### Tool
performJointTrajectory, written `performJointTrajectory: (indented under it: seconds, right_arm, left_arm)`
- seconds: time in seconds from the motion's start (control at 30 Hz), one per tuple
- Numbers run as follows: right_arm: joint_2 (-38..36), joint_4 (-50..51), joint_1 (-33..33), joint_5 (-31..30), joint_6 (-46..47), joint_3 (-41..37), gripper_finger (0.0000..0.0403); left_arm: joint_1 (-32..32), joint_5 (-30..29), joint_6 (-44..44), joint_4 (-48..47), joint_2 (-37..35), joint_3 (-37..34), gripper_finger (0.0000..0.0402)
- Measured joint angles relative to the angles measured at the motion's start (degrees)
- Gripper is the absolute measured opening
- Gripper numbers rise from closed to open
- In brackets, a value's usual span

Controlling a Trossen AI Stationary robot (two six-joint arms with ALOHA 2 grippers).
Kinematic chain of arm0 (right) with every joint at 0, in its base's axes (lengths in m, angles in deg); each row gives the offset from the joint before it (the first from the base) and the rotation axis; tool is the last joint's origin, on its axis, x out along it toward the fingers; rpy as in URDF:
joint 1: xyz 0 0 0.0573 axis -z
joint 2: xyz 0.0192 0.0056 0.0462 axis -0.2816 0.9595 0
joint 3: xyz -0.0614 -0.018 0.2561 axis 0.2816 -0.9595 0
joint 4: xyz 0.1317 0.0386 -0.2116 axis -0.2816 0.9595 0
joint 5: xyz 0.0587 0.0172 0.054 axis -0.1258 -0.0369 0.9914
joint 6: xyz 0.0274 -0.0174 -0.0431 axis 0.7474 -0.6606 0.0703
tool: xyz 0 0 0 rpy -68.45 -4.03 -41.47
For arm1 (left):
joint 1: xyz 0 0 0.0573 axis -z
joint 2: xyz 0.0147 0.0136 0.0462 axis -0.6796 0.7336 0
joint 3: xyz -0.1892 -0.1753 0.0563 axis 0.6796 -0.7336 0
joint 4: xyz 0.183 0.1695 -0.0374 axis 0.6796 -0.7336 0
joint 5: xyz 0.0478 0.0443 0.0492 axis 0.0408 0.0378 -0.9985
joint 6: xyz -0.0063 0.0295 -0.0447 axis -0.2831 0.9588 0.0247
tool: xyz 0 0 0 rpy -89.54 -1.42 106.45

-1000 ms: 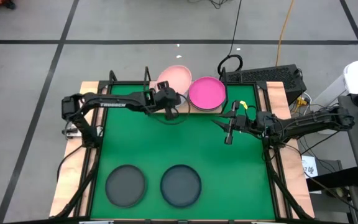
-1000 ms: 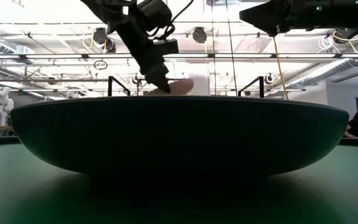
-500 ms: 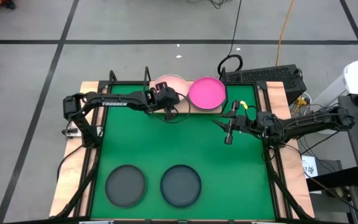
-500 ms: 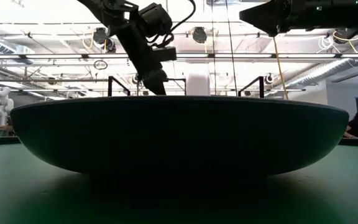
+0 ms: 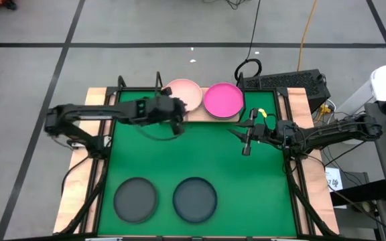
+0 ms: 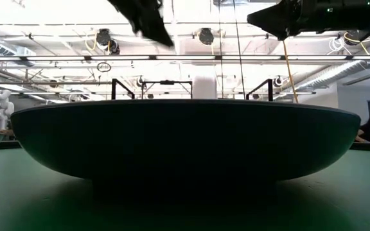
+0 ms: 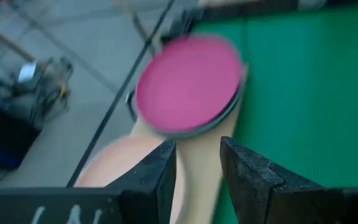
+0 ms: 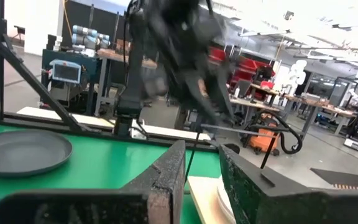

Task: Place and stack plates onto a shelf
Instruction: Stack the dark blue plate on top of the peach plate on the shelf

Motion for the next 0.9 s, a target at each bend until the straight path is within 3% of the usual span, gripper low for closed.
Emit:
performJointTrajectory:
  seconds: [0.17,0.3,0.43,0.63,0.9]
  right_arm:
    - [0.00,1.79,0.00,0.04,0.25,0.00,0.0082]
    - [0.01,1.95,0.04,3.37,1.00,0.12,0.0082]
    - [0.58,3.10,0.00,7.48,1.66,1.57,0.0082]
    - [4.97,11.98,-2.39,7.38,2.03,6.99,0.0082]
    - [16.69,16.82,-5.59,7.37,0.37,14.03,0.0082]
  left_arm:
    - [7.11,-1.12,-1.04,0.28,-9.43,-2.31,0.0131]
    - [12.35,-8.00,-3.29,3.50,-16.93,-7.83,0.0131]
    - [15.79,-9.90,-5.30,16.39,-23.39,-18.89,0.0131]
    - [19.40,-9.99,-9.31,36.59,-29.78,-35.89,0.0131]
    - [20.92,-9.63,-13.45,51.90,-31.27,-45.01,0.0131]
